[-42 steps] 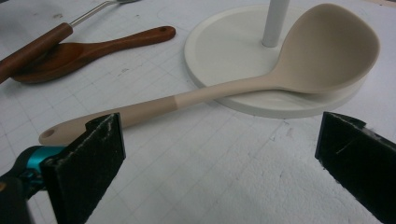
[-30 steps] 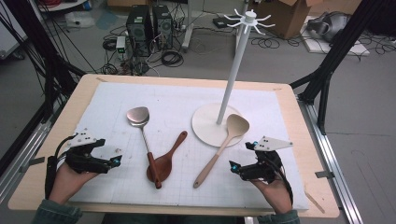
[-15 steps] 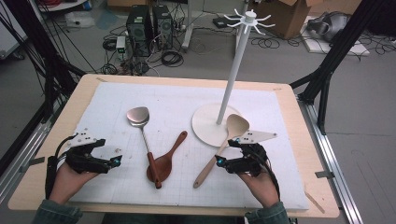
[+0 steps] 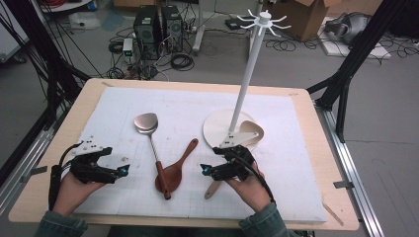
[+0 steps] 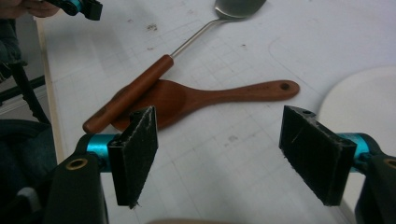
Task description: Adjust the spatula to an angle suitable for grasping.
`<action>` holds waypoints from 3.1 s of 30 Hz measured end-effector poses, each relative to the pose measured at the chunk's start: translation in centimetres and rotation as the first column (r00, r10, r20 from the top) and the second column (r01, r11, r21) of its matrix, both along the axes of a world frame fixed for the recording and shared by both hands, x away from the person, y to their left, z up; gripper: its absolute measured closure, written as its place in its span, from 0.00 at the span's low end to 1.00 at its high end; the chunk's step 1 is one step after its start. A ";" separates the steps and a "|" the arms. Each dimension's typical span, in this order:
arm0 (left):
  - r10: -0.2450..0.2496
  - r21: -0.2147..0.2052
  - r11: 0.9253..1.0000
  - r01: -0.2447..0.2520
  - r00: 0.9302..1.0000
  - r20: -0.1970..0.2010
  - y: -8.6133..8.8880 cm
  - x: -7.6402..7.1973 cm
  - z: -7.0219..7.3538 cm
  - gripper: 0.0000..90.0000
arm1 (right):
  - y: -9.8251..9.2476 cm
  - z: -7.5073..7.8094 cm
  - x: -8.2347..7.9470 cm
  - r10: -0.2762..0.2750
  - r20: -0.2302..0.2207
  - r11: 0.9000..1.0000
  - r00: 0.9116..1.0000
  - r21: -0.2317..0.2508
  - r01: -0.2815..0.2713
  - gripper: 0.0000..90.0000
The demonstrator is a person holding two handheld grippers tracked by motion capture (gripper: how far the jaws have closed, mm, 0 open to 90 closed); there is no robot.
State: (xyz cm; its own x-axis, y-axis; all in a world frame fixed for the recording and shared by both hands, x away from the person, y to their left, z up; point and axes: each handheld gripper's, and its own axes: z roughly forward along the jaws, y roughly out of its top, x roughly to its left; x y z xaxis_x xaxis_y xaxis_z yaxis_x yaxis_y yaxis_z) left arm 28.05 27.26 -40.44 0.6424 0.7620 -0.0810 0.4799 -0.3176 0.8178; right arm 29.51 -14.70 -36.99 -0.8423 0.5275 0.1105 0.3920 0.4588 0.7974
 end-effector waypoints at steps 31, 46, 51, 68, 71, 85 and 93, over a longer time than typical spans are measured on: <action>-0.001 -0.009 1.000 0.001 1.000 -0.001 0.1 0.1 -0.1 0.06 | 10.5 -2.2 1.0 0.126 -0.081 0.989 0.989 -0.064 -0.132 0.42; -0.005 -0.002 1.000 0.005 1.000 -0.004 -0.1 0.1 -0.2 0.06 | 11.1 -4.7 -2.2 0.171 -0.099 0.980 0.980 -0.090 -0.180 0.39; -0.006 -0.003 1.000 0.006 1.000 -0.006 -0.1 0.1 -0.2 0.06 | 11.8 -5.4 -3.0 0.183 -0.091 0.976 0.979 -0.102 -0.192 0.38; -0.009 0.003 1.000 0.009 1.000 -0.006 -0.2 0.1 -0.2 0.06 | 10.1 -5.4 -2.9 0.116 -0.056 0.979 0.992 -0.163 -0.124 0.41; -0.010 0.003 1.000 0.010 1.000 -0.005 -0.2 0.1 -0.2 0.06 | 9.6 -5.3 -2.7 0.099 -0.054 0.979 0.994 -0.175 -0.107 0.42; -0.007 0.006 1.000 0.007 1.000 -0.002 -0.2 0.1 -0.2 0.06 | 7.7 -4.8 -1.2 -0.021 -0.024 0.968 0.999 -0.251 0.014 0.52; -0.015 0.015 1.000 0.015 1.000 -0.002 -0.2 0.2 -0.2 0.06 | 8.1 -5.3 -0.1 -0.021 -0.015 0.960 1.000 -0.281 0.016 0.62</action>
State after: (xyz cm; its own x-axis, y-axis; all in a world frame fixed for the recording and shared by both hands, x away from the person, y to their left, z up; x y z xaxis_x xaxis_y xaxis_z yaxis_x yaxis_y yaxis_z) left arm 28.20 27.02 -40.61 0.6536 0.7536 -0.0708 0.4762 -0.3367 0.8123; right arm 29.44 -6.60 -42.30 -0.8315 0.5547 -0.0298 0.4149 0.6559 0.6307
